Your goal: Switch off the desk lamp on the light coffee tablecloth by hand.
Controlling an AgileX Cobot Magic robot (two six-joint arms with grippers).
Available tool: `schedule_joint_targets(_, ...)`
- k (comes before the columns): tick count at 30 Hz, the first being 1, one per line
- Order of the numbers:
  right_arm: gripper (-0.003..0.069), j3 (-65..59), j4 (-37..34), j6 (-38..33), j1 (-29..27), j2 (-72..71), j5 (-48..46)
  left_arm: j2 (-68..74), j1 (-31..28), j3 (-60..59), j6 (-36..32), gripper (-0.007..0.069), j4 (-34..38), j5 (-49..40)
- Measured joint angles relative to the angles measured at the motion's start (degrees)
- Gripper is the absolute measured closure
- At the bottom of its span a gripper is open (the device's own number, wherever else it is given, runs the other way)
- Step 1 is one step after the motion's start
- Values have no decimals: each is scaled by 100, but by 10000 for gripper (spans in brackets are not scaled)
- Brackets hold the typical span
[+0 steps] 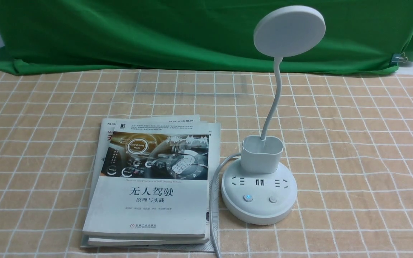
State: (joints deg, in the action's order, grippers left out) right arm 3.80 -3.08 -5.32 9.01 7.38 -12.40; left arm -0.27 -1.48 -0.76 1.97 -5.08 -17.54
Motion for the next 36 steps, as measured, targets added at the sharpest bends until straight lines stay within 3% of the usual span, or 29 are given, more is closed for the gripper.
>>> schedule_joint_targets(6, 633, -414, 42, -24, -19, -709, -26, 0, 0, 0, 0, 620, 0, 0)
schedule_joint_targets(36, 590, -414, 47, -39, -63, -724, -173, 0, 0, 0, 0, 620, 0, -5)
